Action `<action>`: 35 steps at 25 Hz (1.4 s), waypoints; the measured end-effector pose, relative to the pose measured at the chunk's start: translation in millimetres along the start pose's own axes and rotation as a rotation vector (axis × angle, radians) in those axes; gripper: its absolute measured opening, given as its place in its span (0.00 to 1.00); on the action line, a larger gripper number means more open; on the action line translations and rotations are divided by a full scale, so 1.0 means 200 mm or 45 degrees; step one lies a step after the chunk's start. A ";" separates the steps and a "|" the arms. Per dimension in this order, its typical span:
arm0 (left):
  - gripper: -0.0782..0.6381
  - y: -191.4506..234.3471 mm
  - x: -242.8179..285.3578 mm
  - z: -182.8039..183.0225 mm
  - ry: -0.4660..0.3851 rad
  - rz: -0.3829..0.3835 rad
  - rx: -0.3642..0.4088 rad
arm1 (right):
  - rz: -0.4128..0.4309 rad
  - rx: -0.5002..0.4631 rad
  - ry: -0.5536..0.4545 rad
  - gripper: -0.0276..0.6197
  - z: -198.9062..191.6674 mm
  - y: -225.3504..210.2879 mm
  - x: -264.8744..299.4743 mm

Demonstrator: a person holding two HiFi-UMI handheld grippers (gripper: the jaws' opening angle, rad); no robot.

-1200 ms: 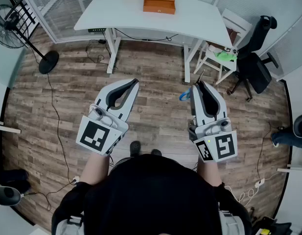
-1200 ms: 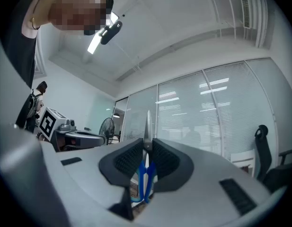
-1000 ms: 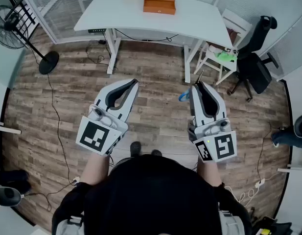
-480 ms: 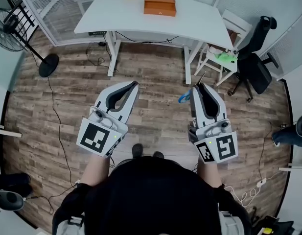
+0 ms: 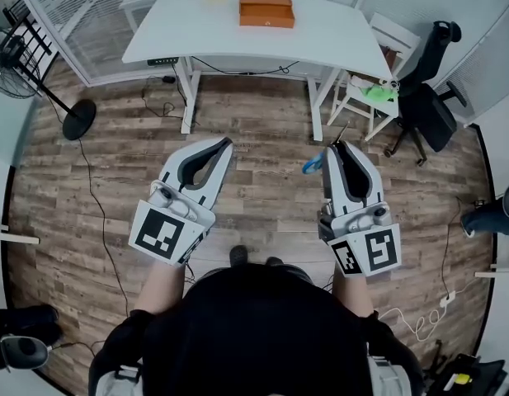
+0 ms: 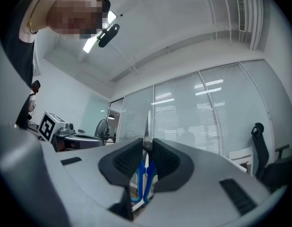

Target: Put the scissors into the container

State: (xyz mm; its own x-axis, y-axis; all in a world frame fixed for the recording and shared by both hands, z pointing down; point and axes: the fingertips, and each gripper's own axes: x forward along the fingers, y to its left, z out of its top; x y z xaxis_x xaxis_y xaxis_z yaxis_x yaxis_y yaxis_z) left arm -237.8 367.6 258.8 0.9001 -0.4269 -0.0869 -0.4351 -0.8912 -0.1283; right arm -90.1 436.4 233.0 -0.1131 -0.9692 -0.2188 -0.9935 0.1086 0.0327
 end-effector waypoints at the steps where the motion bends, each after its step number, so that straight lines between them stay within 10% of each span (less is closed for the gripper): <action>1: 0.13 0.01 -0.01 -0.01 0.000 -0.007 0.001 | -0.009 0.001 -0.002 0.15 -0.01 0.01 0.00; 35: 0.13 0.16 0.13 -0.09 0.012 -0.073 -0.011 | -0.071 0.034 -0.001 0.15 -0.09 -0.06 0.17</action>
State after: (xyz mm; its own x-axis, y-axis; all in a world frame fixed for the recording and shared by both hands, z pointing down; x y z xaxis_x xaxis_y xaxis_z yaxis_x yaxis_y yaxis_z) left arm -228.6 325.6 270.6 0.9237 -0.3766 -0.0703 -0.3827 -0.9155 -0.1243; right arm -82.8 398.1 242.7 -0.0578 -0.9738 -0.2200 -0.9982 0.0605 -0.0053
